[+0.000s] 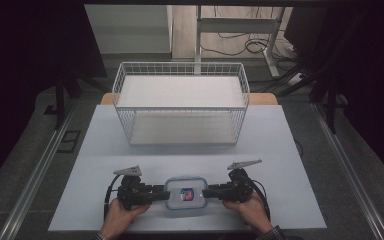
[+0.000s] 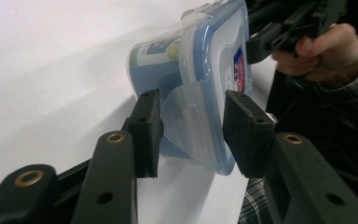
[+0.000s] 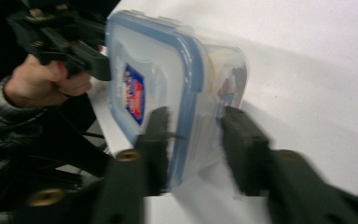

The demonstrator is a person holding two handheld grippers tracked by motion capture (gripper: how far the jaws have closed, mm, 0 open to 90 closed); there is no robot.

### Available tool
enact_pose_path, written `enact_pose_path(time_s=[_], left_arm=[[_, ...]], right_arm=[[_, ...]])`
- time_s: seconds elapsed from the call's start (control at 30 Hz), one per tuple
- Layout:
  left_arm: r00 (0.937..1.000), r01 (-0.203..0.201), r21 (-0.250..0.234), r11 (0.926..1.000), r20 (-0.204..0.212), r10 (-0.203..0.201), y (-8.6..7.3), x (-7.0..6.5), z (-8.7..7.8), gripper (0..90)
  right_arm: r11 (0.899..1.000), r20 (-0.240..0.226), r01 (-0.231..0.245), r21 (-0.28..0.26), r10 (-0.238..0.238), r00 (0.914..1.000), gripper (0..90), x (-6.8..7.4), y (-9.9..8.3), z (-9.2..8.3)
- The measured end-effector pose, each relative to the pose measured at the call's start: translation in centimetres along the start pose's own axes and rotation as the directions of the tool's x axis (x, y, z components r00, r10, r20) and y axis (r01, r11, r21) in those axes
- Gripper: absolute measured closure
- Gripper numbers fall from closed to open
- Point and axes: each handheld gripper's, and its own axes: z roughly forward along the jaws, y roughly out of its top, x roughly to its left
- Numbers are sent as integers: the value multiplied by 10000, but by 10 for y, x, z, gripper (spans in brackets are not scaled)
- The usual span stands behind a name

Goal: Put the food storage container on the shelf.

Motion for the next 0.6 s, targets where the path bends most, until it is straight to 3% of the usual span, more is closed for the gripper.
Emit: enact_pose_path(time_s=[0.17,0.23,0.3,0.47,0.6], left_arm=[[9999,114,-68,9999,123,-114,-2,3,0,585],[9992,345,-159,9993,202,-342,-2,4,1,585],[9986,510,-224,9984,175,-507,-2,5,1,584],[9962,829,-283,9962,298,-821,0,8,1,590],[9957,917,-368,9951,177,-911,0,8,1,589]], right_arm=[[9999,-233,-136,1,136,9996,574,-4,0,1],[9999,-225,-170,-16,169,9996,579,-4,0,1],[9991,-185,-255,-345,249,9995,665,-3,1,-1],[9995,-94,-239,-204,237,9997,675,-1,2,-3],[9988,152,-283,-406,289,9995,679,3,3,-2]])
